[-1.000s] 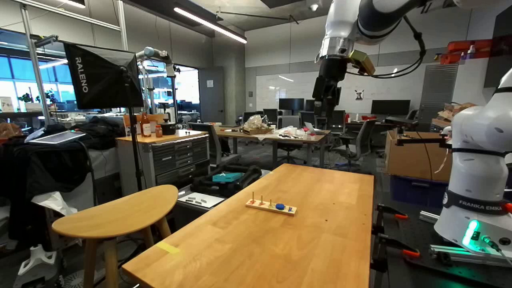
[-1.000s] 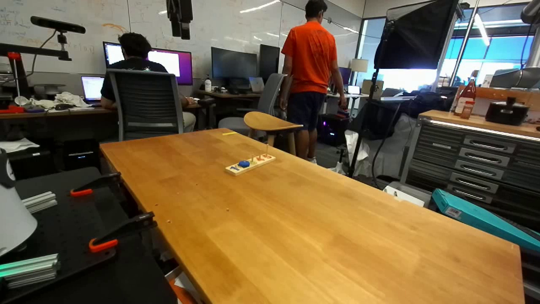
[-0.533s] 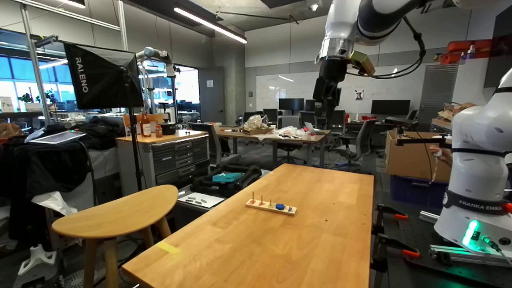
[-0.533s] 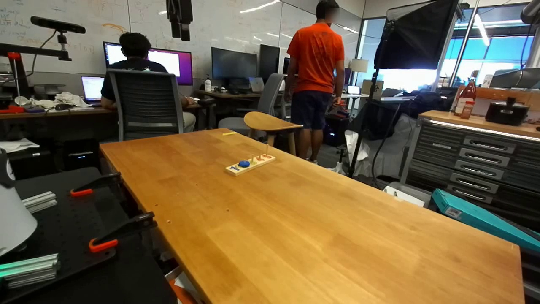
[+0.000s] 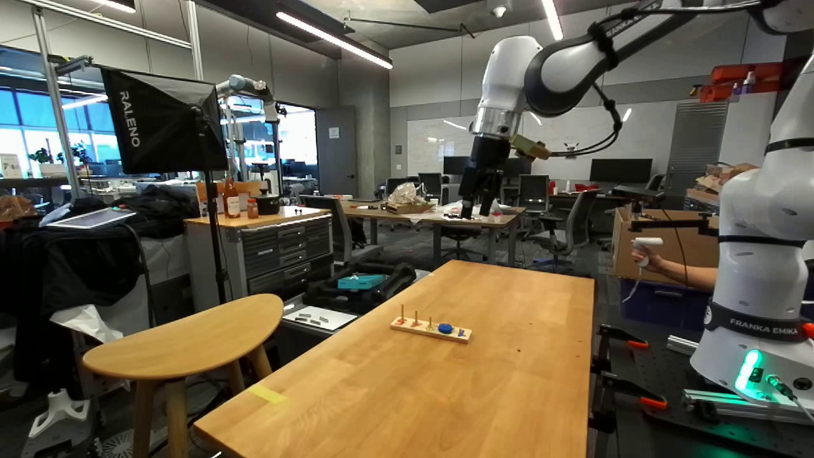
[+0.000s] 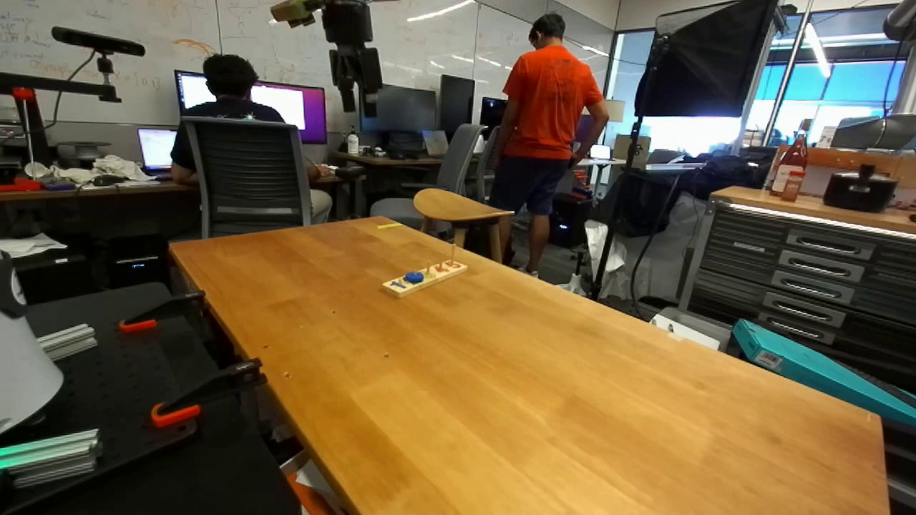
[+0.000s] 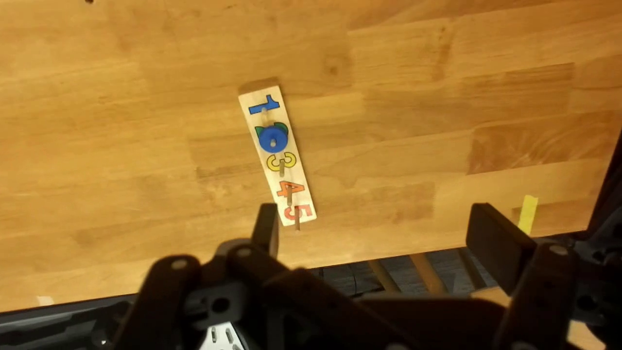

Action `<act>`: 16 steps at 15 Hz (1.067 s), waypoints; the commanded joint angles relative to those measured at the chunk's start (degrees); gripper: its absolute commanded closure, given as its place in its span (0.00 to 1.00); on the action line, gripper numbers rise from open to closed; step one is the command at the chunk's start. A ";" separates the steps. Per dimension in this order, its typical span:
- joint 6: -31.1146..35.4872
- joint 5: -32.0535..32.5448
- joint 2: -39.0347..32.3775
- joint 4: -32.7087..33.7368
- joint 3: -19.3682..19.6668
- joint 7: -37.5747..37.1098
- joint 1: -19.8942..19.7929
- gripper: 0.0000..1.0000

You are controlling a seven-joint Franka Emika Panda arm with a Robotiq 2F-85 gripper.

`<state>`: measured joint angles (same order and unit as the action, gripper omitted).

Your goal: Take the blue disk off the wooden base and place it on the table

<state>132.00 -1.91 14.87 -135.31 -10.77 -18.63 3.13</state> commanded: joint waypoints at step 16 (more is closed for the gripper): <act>14.25 10.96 -37.23 12.86 10.18 -1.71 2.68 0.00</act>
<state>144.20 8.83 -18.14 -125.48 -2.34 -19.07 3.82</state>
